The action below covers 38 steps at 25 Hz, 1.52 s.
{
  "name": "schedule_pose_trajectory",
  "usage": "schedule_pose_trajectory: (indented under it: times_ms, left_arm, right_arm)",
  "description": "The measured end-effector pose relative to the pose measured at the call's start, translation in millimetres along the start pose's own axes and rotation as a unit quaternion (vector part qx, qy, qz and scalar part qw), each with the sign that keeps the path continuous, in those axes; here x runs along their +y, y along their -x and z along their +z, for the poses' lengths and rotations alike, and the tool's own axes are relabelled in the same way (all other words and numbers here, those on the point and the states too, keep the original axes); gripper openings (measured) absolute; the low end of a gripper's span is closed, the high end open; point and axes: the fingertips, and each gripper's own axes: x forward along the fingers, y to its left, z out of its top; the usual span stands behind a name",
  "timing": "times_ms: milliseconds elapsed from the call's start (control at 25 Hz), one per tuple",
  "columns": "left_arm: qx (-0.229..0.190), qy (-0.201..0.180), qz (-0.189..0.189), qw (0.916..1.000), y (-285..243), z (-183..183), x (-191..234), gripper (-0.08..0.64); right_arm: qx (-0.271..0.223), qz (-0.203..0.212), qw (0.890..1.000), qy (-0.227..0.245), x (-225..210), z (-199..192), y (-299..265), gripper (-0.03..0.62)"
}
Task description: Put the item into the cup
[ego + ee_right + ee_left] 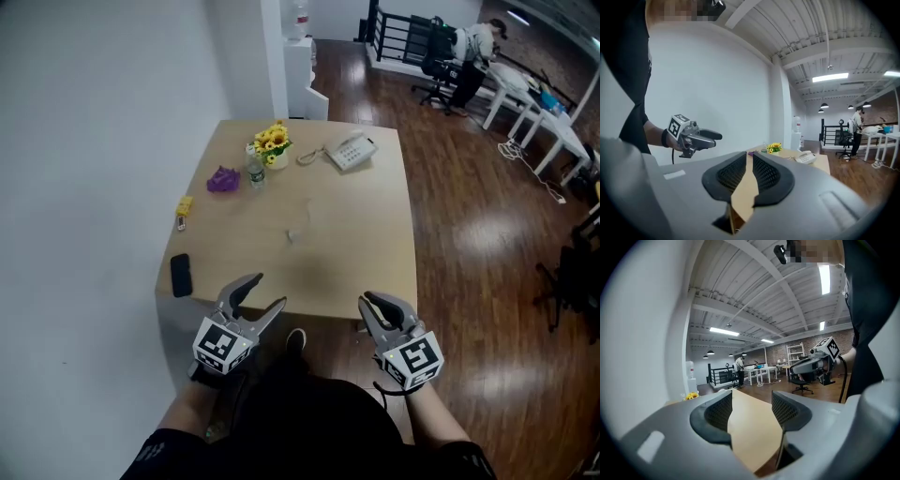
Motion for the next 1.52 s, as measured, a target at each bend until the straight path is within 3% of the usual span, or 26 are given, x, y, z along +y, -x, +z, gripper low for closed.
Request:
schedule_pose_trajectory:
  times_ms: [280,520,880,1040,1200,1400,1520]
  left_arm:
    - [0.049,0.005,-0.021,0.9986,-57.7,-39.2,58.3,0.25]
    - [0.103,0.019,-0.037,0.9938,-117.2,-99.8,112.3,0.248]
    - [0.213,0.009,-0.073,0.9742,-198.4,-215.5,159.3,0.21]
    - [0.266,0.013,-0.092,0.9594,-225.6,-259.9,167.7,0.207]
    - [0.297,0.004,-0.115,0.948,-244.1,-281.0,166.1,0.193]
    - [0.312,0.008,-0.128,0.9413,-256.7,-296.4,165.8,0.162]
    - [0.317,0.005,-0.129,0.9396,-260.7,-302.9,166.7,0.096]
  right_arm:
    - [0.019,-0.009,1.0,-0.003,-25.2,-9.1,-53.8,0.055]
    - [0.055,-0.025,0.998,-0.021,-52.7,-23.3,-104.1,0.063]
    - [0.088,-0.024,0.995,-0.048,-74.2,-40.0,-170.5,0.066]
    - [0.102,-0.022,0.993,-0.054,-80.7,-43.5,-191.8,0.066]
    - [0.119,-0.023,0.991,-0.056,-91.0,-57.1,-209.8,0.066]
    - [0.152,-0.026,0.986,-0.062,-101.4,-89.2,-233.3,0.071]
    - [0.168,-0.027,0.983,-0.07,-104.5,-102.0,-244.0,0.084]
